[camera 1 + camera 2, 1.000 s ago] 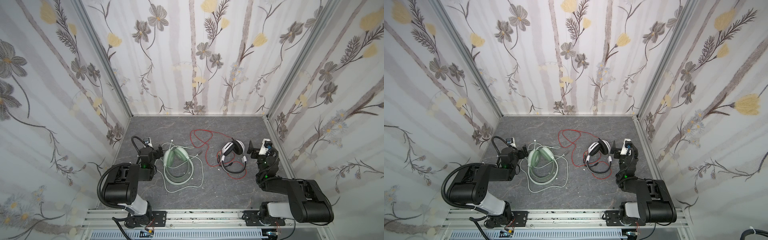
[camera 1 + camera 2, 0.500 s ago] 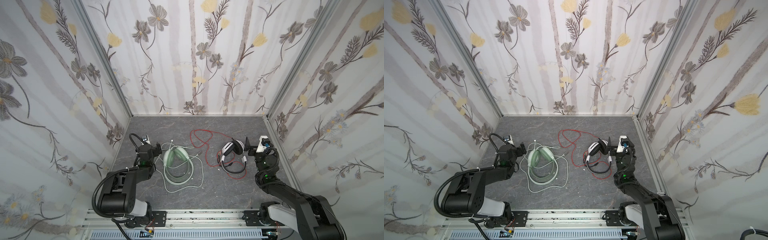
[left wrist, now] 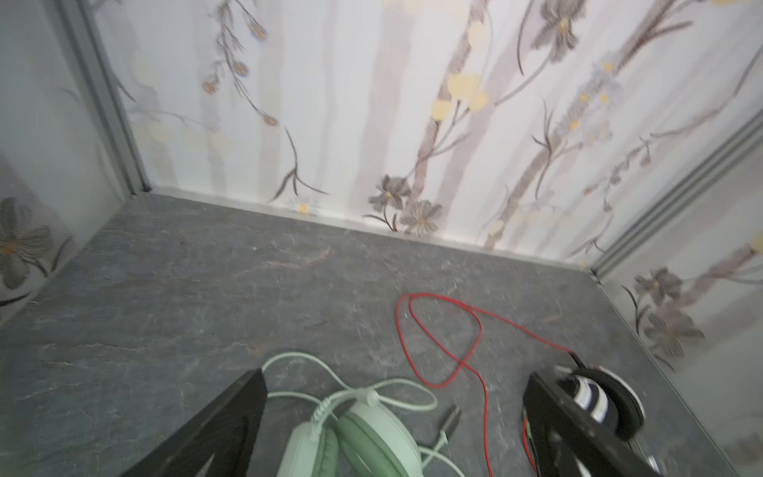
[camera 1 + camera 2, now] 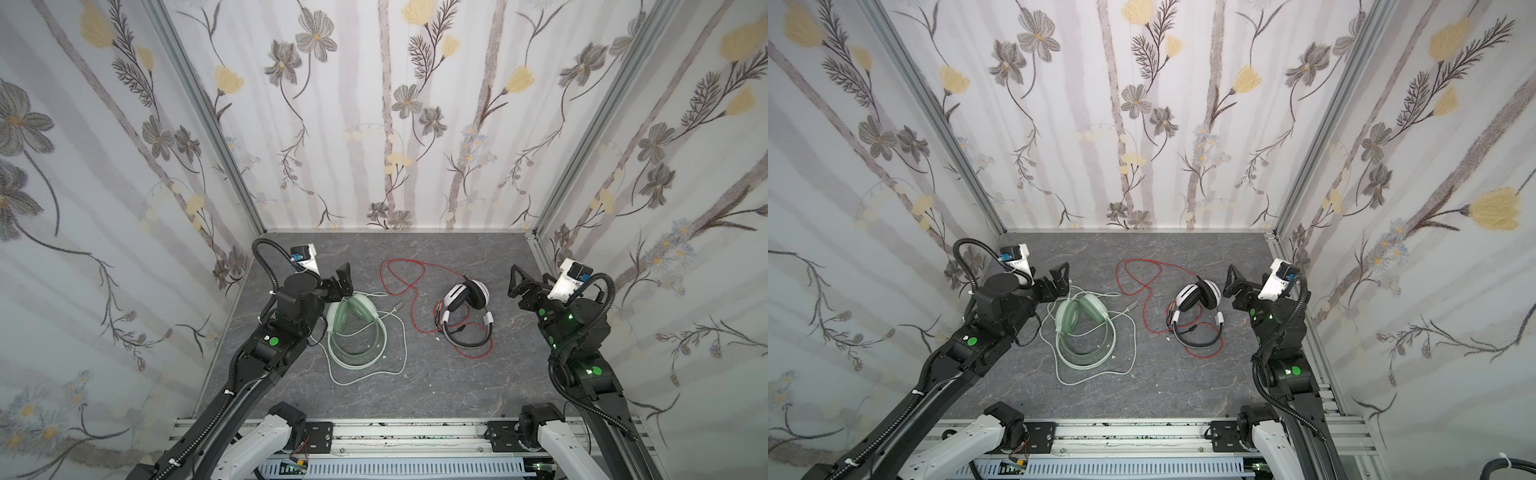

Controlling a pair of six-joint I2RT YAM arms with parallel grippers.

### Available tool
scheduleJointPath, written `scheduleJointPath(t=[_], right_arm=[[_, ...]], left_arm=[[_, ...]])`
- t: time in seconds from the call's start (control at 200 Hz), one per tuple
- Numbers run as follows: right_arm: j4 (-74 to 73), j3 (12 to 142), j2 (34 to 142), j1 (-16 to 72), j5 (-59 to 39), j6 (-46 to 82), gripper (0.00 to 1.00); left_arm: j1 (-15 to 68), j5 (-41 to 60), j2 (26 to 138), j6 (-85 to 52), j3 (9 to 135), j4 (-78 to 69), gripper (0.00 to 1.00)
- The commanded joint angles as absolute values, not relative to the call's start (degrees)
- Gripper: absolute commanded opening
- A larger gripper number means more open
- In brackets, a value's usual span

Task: Wrap the headphones
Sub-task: 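Raise both arms and move the grippers toward the two headsets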

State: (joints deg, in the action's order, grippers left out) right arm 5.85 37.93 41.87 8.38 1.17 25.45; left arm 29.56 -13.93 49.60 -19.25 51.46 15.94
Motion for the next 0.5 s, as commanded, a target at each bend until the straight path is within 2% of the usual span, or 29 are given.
scheduleJointPath(t=[0.0,0.11,0.2,0.305,0.495], right_arm=[[18.87,34.98,37.39,9.79,-6.22,31.95,1.00],[19.38,30.93,33.01,11.72,-11.27,35.12,1.00],[20.11,30.32,32.72,14.20,-12.64,35.28,1.00],[21.59,32.27,36.23,18.66,-11.56,33.45,1.00],[24.96,34.91,44.05,23.99,-9.27,26.42,1.00]], left_arm=[[31.03,-16.43,47.95,-25.55,53.49,37.50,1.00],[30.85,-12.62,44.74,-29.18,55.22,47.00,1.00],[30.81,-15.14,41.36,-33.56,55.99,54.29,1.00],[30.69,-21.52,36.30,-41.49,55.17,62.74,1.00],[30.11,-23.15,29.79,-47.89,53.85,66.09,1.00]])
